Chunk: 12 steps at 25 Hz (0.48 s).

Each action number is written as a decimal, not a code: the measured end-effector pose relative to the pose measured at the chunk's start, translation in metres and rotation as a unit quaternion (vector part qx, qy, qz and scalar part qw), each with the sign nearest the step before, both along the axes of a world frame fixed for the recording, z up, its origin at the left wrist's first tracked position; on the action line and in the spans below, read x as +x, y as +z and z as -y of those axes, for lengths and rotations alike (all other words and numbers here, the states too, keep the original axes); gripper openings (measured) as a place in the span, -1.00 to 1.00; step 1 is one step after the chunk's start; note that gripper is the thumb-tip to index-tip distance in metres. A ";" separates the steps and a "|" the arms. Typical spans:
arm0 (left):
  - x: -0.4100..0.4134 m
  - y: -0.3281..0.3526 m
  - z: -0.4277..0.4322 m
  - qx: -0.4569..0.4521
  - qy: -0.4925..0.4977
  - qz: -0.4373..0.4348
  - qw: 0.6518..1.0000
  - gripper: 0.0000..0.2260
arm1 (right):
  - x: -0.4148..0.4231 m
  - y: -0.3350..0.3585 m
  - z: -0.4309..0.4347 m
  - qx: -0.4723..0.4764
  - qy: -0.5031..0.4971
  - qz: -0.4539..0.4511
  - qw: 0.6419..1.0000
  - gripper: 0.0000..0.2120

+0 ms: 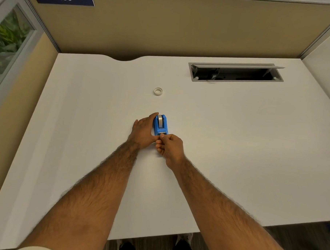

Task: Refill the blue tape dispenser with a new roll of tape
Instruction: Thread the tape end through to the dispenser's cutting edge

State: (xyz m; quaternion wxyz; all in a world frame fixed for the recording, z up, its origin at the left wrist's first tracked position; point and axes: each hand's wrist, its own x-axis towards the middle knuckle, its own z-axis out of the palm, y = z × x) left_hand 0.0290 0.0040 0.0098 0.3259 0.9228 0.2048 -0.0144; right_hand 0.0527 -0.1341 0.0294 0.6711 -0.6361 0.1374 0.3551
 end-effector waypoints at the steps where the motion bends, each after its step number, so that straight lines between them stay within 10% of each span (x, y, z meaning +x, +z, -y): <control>1: 0.000 0.000 0.000 0.001 -0.002 -0.001 1.000 -0.20 | 0.000 -0.001 0.000 0.000 0.002 0.000 1.000 -0.78; 12: -0.001 0.005 0.002 0.005 -0.018 -0.033 0.999 -0.09 | 0.008 0.008 -0.003 -0.050 0.021 -0.018 0.998 -0.85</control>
